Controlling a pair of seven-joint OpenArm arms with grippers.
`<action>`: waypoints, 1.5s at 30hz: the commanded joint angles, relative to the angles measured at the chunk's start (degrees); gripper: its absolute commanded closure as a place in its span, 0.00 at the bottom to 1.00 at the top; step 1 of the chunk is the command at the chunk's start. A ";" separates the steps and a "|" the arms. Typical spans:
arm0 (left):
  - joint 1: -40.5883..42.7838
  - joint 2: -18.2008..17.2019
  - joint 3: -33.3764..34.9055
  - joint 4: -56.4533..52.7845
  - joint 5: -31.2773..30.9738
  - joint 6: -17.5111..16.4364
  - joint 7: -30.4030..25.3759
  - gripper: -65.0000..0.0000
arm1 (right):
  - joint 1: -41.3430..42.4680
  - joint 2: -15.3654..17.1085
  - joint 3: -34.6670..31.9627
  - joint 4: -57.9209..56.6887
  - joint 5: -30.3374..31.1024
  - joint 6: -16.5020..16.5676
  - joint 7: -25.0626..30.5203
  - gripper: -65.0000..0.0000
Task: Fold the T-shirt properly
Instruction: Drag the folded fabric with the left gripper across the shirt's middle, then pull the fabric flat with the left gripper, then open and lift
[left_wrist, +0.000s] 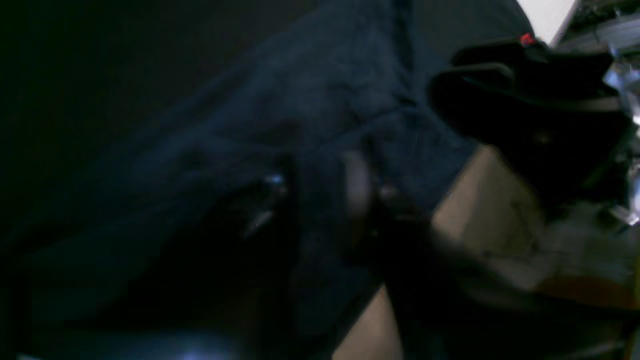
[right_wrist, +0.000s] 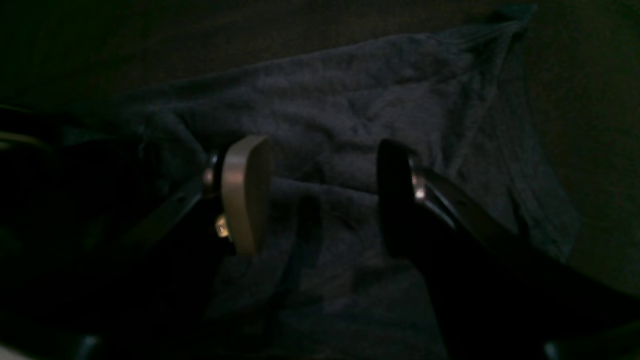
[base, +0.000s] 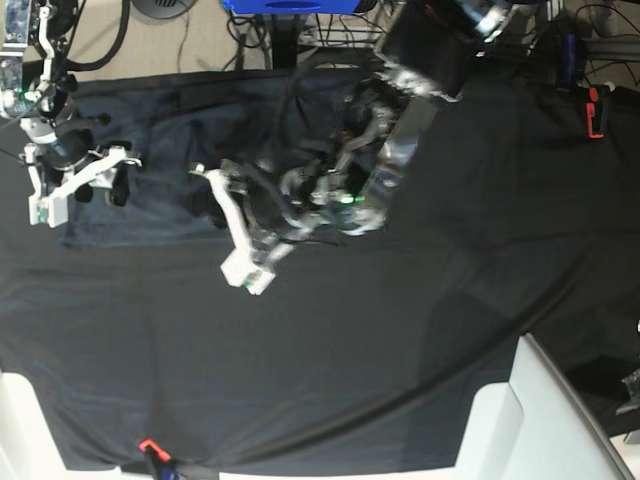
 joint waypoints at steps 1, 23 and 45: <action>0.33 -1.38 -0.27 1.57 -0.26 2.65 -0.51 1.00 | 0.19 0.49 0.29 0.79 0.16 0.39 1.22 0.50; 3.23 -7.88 0.43 -2.30 -0.44 13.55 -0.51 1.00 | 0.28 0.49 0.29 0.79 0.16 0.39 1.22 0.50; 2.53 -3.93 11.77 -0.89 -0.61 -2.27 2.48 1.00 | 0.80 0.31 0.12 0.79 0.25 0.39 1.22 0.50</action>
